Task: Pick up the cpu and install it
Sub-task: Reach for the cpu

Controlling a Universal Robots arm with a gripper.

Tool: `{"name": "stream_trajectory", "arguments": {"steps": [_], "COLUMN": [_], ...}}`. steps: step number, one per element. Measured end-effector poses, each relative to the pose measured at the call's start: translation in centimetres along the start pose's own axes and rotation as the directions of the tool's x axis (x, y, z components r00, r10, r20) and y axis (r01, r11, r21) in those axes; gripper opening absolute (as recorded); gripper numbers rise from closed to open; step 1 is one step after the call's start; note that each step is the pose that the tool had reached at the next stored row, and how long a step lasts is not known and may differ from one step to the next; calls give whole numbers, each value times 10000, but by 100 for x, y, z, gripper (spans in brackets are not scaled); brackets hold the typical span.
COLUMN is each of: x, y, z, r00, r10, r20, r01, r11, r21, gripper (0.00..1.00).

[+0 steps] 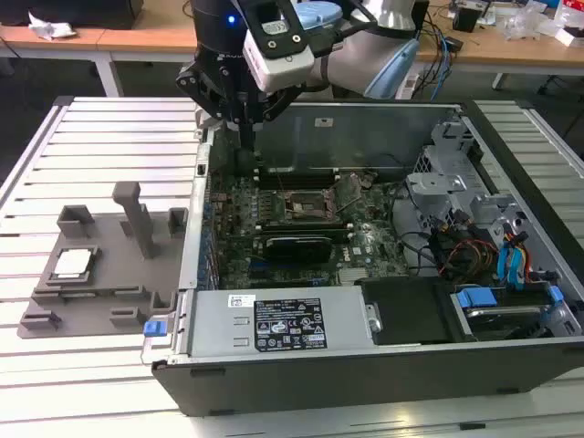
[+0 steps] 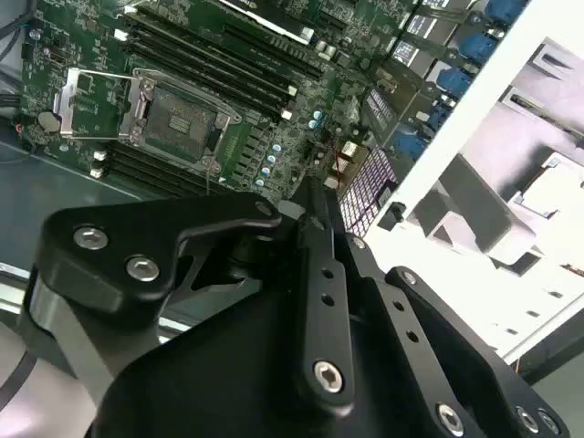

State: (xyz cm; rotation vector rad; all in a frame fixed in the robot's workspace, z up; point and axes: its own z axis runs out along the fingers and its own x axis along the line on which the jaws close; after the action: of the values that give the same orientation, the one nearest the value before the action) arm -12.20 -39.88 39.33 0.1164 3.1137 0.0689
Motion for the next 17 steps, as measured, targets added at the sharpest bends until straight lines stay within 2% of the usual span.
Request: {"name": "stream_trajectory", "arguments": {"steps": [1,2,7,15,17], "x": [83,119,176,434,461], "y": [-6,-9,-14,-32,-34], "z": [-2,-3,-5,-11,-12], "r00": [10000,10000,10000,10000,10000], "r10": [2,1,0,1,1], "r20": [0,0,0,0,0], "r01": [-2,-1,0,-1,-1], "r11": [10000,10000,10000,10000,10000], "r21": [0,0,0,0,0], "gripper": [11,11,11,11,11]}}
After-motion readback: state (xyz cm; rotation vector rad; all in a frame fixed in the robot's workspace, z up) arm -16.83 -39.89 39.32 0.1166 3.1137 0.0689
